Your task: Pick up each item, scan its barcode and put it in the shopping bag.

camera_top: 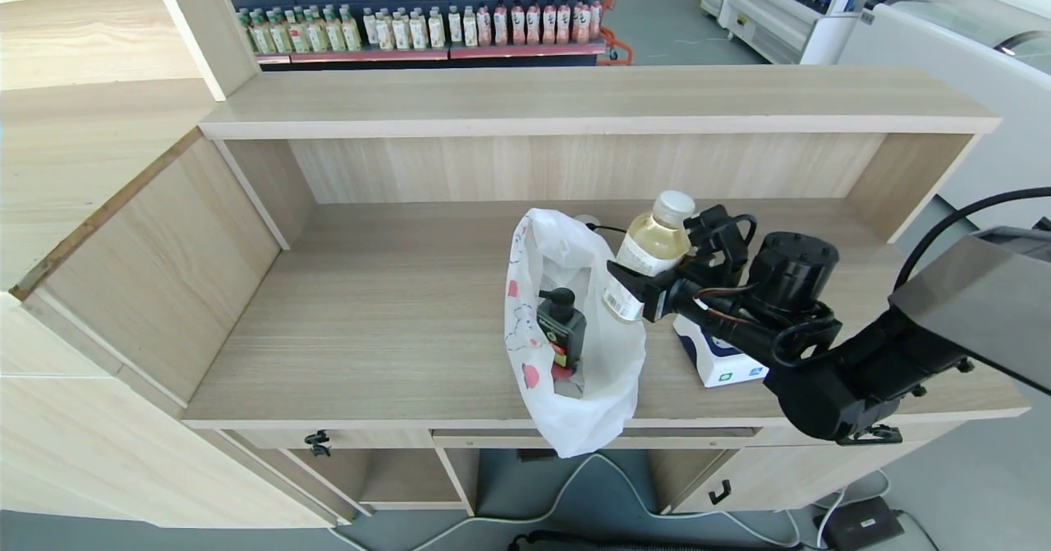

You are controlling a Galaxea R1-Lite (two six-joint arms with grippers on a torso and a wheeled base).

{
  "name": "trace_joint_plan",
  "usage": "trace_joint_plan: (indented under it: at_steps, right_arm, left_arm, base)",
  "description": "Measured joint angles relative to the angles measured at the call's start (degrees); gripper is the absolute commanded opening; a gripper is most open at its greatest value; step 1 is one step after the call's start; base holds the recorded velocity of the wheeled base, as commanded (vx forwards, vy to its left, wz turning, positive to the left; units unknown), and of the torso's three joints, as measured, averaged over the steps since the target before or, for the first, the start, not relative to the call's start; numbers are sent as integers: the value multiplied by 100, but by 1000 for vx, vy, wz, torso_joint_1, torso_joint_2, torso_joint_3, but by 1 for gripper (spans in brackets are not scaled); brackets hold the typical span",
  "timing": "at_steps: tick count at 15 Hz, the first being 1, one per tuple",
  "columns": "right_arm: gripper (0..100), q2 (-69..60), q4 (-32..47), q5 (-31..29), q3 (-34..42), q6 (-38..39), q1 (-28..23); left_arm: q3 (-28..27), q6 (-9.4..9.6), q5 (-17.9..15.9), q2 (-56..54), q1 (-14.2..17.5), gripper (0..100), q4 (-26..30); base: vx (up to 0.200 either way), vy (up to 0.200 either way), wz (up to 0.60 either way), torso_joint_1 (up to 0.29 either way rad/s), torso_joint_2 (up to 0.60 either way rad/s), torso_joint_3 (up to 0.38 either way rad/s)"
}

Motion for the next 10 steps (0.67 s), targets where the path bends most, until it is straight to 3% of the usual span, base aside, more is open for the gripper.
trace_joint_plan:
  at_steps: [10]
  right_arm:
    - [0, 772, -56, 126, -703, -95, 2]
  left_arm:
    - [0, 2, -1, 0, 0, 100, 0]
  base:
    - [0, 0, 0, 0, 0, 0]
